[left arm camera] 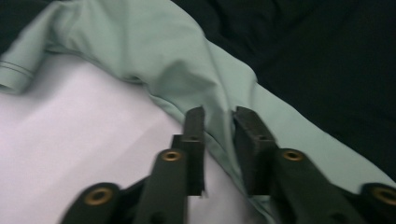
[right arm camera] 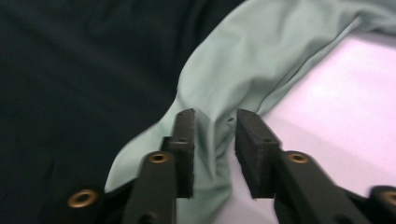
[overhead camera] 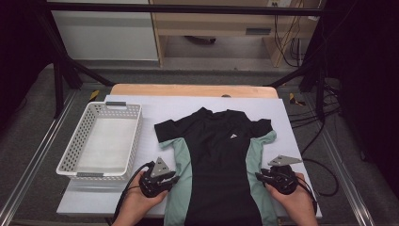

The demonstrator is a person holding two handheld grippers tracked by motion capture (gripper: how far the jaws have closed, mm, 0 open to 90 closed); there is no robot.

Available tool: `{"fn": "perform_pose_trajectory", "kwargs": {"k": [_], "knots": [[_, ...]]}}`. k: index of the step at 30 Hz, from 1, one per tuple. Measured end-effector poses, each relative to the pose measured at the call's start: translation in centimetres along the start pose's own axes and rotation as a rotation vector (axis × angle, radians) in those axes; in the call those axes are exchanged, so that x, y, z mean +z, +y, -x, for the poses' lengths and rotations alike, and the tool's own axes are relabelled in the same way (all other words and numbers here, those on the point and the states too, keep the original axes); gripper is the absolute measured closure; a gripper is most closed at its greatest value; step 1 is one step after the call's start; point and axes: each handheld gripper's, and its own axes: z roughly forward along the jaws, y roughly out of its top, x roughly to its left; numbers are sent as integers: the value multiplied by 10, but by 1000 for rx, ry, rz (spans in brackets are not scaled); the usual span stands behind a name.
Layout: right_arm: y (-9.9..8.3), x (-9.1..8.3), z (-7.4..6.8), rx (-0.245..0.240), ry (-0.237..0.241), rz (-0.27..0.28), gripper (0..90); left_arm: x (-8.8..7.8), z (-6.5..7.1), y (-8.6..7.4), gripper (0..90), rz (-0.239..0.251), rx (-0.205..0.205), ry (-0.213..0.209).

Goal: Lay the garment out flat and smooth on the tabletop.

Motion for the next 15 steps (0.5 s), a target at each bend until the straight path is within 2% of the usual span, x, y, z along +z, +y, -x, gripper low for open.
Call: {"fn": "perform_pose_trajectory", "kwargs": {"k": [2, 4, 7, 9, 11, 13, 15], "knots": [[3, 2, 4, 13, -22, 16, 636, 0, -5, 1, 697, 24, -25, -1], [6, 4, 7, 42, -32, 30, 632, 2, -6, 1, 692, 30, -47, -22], [11, 10, 10, 57, -24, 39, 624, 6, -3, 1, 677, 13, -40, -32], [13, 16, 8, 38, -26, 19, 623, 11, 0, 2, 679, 2, -30, -37], [13, 21, 4, 22, -33, -8, 675, 18, 1, 2, 710, -19, -17, -37], [12, 23, 4, 1, -28, -35, 813, 23, 2, 2, 782, -35, -12, -44], [11, 23, 5, 0, -15, -37, 883, 25, 2, 2, 834, -36, -7, -38]]}}
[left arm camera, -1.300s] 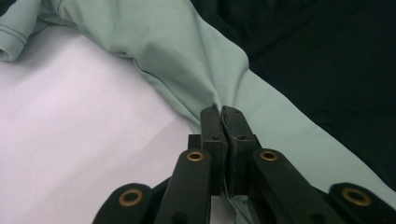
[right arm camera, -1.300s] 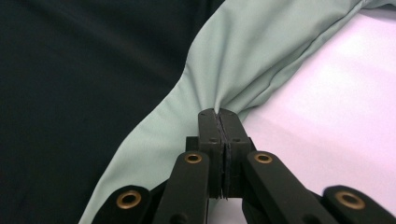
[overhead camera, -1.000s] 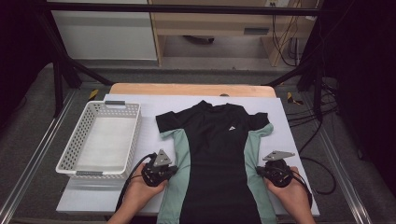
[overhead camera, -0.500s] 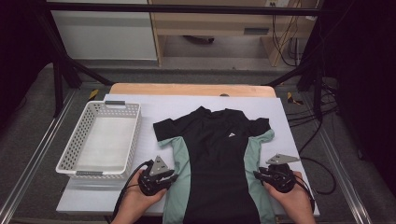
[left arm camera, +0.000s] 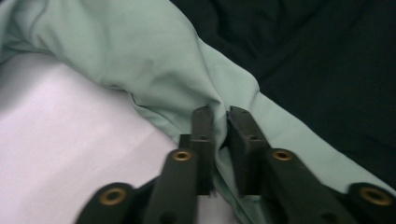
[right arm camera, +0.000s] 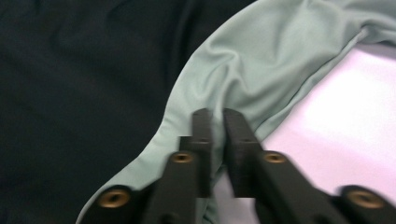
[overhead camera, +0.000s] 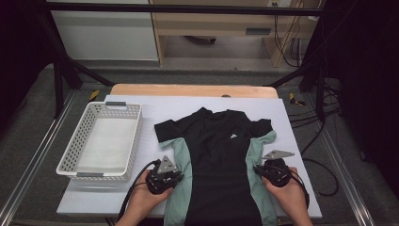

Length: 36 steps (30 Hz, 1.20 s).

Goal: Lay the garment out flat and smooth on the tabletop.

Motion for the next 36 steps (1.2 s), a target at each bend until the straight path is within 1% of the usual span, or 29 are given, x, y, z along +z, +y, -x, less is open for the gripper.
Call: {"fn": "perform_pose_trajectory", "kwargs": {"k": [1, 2, 5, 8, 9, 11, 12, 13, 14, 15, 16, 17, 18, 20, 22, 24, 26, 27, 28, 29, 31, 32, 33, 34, 36], "knots": [[-1, 0, 1, 5, 7, -2, 891, 0, -1, 0, 866, -3, -3, -4], [-2, -1, 1, 9, 11, 4, 893, 0, -2, 0, 878, -4, -7, -10], [-4, -3, 3, 6, 25, 2, 894, -3, -2, -2, 885, -2, -7, -25], [-10, -9, 3, 9, 33, 1, 894, -9, 0, -5, 886, -12, -3, -45], [-12, -12, 2, 10, 40, -1, 894, -12, 2, -7, 886, -12, 1, -52], [-18, -18, -2, -5, 54, -10, 894, -17, 7, -9, 886, -25, 27, -70], [-20, -21, -4, -13, 67, -22, 894, -19, 9, -9, 885, -29, 41, -70], [-22, -23, -5, -16, 80, -32, 893, -19, 10, -8, 884, -23, 48, -61], [-22, -25, -5, -21, 80, -31, 889, -18, 10, -7, 882, -24, 52, -54], [-20, -27, -5, -11, 79, -29, 876, -17, 10, -7, 877, -21, 47, -50], [-18, -28, -5, -4, 79, -12, 848, -15, 11, -7, 869, -17, 41, -46], [-17, -28, -4, 5, 77, 2, 798, -14, 11, -7, 857, -19, 40, -44], [-16, -27, -5, 14, 68, 15, 774, -13, 12, -7, 841, -21, 39, -44], [-14, -25, -6, 13, 56, 28, 713, -13, 13, -6, 795, -14, 35, -37], [-11, -21, -6, 19, 44, 45, 704, -12, 13, -6, 779, -11, 37, -27], [-7, -15, -7, 27, 24, 40, 683, -9, 13, -7, 784, -18, 37, -22], [-3, -8, -9, 17, 5, 10, 755, -7, 13, -8, 817, -3, 36, -18], [-2, -6, -10, 8, -4, -4, 807, -7, 13, -8, 842, -5, 37, -21], [-1, -5, -11, -5, -3, -15, 858, -8, 13, -8, 872, -8, 32, -27], [-1, -5, -12, -19, 4, -26, 889, -8, 12, -8, 880, -9, 25, -34], [-3, -4, -14, -35, 20, -54, 895, -10, 11, -9, 884, -13, 19, -51], [-5, -6, -14, -34, 29, -64, 896, -12, 10, -9, 884, -22, 16, -64], [-7, -8, -14, -42, 37, -64, 897, -13, 10, -10, 885, -29, 13, -78], [-8, -11, -14, -39, 49, -63, 897, -15, 11, -10, 885, -45, 24, -98], [-13, -19, -14, -39, 76, -65, 897, -19, 14, -10, 884, -60, 31, -126]]}}
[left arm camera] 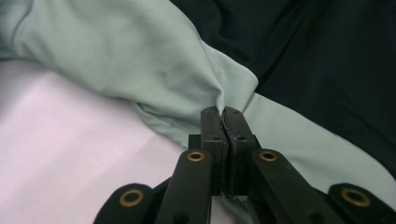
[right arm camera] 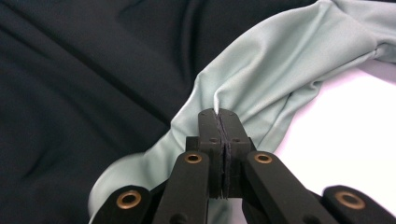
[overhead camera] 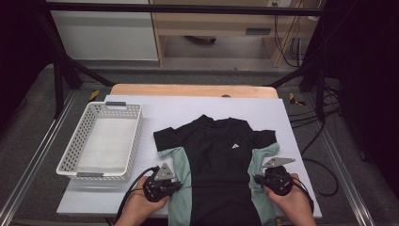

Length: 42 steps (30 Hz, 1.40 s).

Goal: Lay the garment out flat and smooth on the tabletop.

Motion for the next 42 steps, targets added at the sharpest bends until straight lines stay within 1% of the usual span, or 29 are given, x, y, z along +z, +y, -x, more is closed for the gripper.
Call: {"fn": "perform_pose_trajectory", "kwargs": {"k": [2, 3, 5, 6, 7, 8, 10, 12, 13, 15, 16, 18, 19, 20, 22, 23, 24, 26, 27, 29, 30, 31, 32, 33, 34, 37, 39, 41, 42], "knots": [[-5, -8, -1, -9, 30, -6, 896, -4, 5, -3, 883, -2, 10, -8], [-8, -12, -2, -9, 39, 1, 895, -5, 8, -6, 882, -3, 17, -2], [-14, -16, -3, -18, 54, 20, 877, -5, 9, -10, 878, 14, 6, 14], [-16, -17, -3, -19, 55, 32, 854, -4, 8, -11, 877, 21, -10, 12], [-18, -17, -4, -4, 54, 39, 835, -4, 7, -10, 875, 23, -20, 9], [-19, -17, -3, -2, 54, 42, 813, -3, 7, -8, 873, 21, -16, 7], [-16, -15, 0, 13, 31, 72, 745, -1, 8, -6, 854, 23, -7, 18], [-13, -13, 0, 20, 26, 97, 687, 1, 8, -6, 806, 27, -3, 24], [-11, -11, -1, 27, 20, 94, 667, 1, 8, -7, 799, 29, -1, 27], [-8, -4, -4, 26, 12, 60, 672, 2, 10, -7, 793, 34, 0, 35], [-6, 0, -4, 17, -1, 43, 696, 2, 11, -7, 796, 33, 6, 40], [-4, 4, -7, -7, -10, 12, 795, 2, 10, -7, 823, 30, 4, 41], [-3, 5, -8, -21, -9, 6, 829, 1, 9, -7, 853, 27, 3, 32], [-2, 4, -9, -31, -12, -1, 889, 1, 9, -7, 870, 28, -1, 26], [-3, 2, -10, -29, 8, -27, 895, 1, 8, -7, 883, 22, 1, 11], [-4, 1, -10, -41, 15, -30, 896, 0, 8, -8, 885, 21, -5, 1], [-6, -2, -11, -43, 24, -35, 896, -2, 8, -9, 886, 12, -3, -17], [-10, -8, -13, -53, 49, -43, 896, -6, 11, -11, 887, -11, 11, -50], [-12, -10, -14, -63, 61, -42, 895, -7, 12, -11, 886, -20, 20, -54], [-15, -14, -13, -72, 77, -19, 878, -7, 13, -11, 883, -8, 15, -45], [-15, -15, -12, -73, 90, 8, 842, -6, 12, -10, 875, 4, 9, -43], [-15, -17, -9, -66, 94, 32, 775, -6, 12, -9, 840, 22, -2, -35], [-14, -18, -6, -57, 84, 64, 711, -6, 12, -8, 770, 42, -11, -25], [-13, -20, -2, -34, 74, 93, 673, -8, 12, -7, 715, 65, -16, -11], [-12, -22, 1, -10, 64, 117, 633, -10, 12, -6, 698, 97, -21, 0], [-7, -27, 12, 49, -30, 210, 534, -15, 10, -3, 607, 179, -42, 53], [0, -31, 21, 75, -73, 275, 472, -14, 9, -2, 566, 198, -48, 94], [9, -31, 34, 107, -107, 298, 457, -13, 8, -1, 513, 202, -55, 123], [13, -28, 41, 123, -123, 285, 456, -13, 7, -1, 496, 200, -57, 127]]}}
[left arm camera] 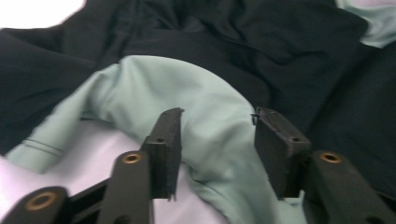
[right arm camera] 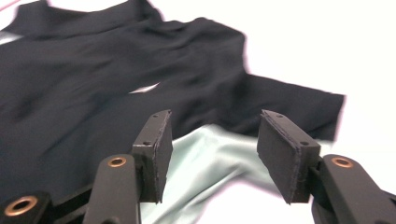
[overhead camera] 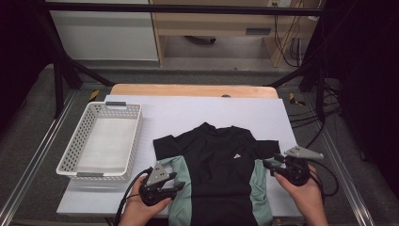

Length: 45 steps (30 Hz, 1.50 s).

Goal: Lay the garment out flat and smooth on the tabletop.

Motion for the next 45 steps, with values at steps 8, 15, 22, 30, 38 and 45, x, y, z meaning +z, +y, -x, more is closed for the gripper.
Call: {"fn": "perform_pose_trajectory", "kwargs": {"k": [8, 15, 22, 30, 38, 45], "knots": [[2, 31, 10, -11, -48, -65, 470, 0, -2, 0, 426, -7, 13, 50], [13, 37, -1, -85, -88, -46, 455, 5, 2, 0, 394, -25, 19, 45], [2, 33, 12, -17, -87, -37, 461, 10, 7, -1, 390, -41, 31, 36], [4, 31, -21, -104, -32, -62, 478, 7, 9, 0, 415, -46, 37, 43], [5, 25, -48, -167, 20, -63, 521, 3, 12, 1, 436, -41, 46, 45], [0, 29, -44, -144, 28, -91, 547, 10, 7, -1, 427, -78, 25, 57]]}}
